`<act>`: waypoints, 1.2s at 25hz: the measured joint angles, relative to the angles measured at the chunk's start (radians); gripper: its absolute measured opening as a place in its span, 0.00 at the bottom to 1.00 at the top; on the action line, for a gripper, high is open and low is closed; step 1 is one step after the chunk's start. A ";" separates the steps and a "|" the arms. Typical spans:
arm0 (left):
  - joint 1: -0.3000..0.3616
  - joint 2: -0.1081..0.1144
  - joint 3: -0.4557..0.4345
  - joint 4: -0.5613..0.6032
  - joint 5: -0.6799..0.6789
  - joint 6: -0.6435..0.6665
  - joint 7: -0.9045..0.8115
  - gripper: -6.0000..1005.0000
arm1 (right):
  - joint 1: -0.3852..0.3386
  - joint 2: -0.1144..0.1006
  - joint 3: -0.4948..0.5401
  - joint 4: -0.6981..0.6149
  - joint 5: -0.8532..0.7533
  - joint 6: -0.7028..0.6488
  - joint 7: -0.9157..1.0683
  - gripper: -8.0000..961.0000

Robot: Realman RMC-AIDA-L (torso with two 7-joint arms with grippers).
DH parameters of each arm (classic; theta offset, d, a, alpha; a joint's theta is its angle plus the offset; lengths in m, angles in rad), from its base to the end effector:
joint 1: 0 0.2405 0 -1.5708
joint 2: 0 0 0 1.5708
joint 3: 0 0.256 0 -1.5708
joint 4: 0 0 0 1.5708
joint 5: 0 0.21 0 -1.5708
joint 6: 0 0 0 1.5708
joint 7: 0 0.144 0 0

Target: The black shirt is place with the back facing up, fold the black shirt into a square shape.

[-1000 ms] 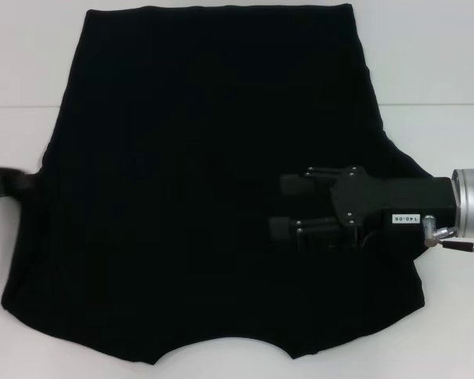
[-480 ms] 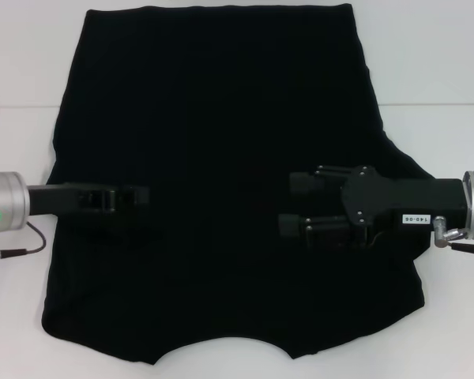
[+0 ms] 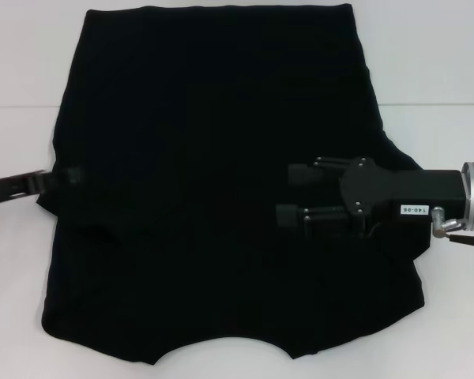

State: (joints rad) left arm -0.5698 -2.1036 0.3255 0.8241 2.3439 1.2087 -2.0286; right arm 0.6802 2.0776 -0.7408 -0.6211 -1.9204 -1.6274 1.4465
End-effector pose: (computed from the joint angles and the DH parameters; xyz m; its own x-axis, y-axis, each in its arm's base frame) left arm -0.3316 0.3694 0.0630 0.3403 0.6699 0.6599 0.9392 -0.2079 -0.2732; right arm 0.1967 0.3545 -0.0071 0.7782 -0.2841 -0.5601 -0.3450 -0.9386 -0.0032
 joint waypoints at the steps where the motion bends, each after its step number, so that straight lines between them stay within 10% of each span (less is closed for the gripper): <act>1: 0.003 0.000 -0.003 -0.004 0.002 -0.029 -0.020 0.52 | 0.002 0.000 0.000 0.000 0.000 0.001 0.003 0.90; 15: -0.006 -0.004 0.054 -0.095 0.015 -0.243 -0.042 0.95 | 0.013 0.004 0.001 0.000 0.000 0.007 0.022 0.90; 30: -0.012 -0.005 0.085 -0.127 0.031 -0.275 -0.037 0.94 | 0.011 0.003 0.001 0.000 0.000 0.008 0.023 0.90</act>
State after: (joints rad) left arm -0.5813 -2.1085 0.4102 0.6968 2.3745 0.9338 -2.0656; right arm 0.6916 2.0810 -0.7393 -0.6212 -1.9205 -1.6198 1.4695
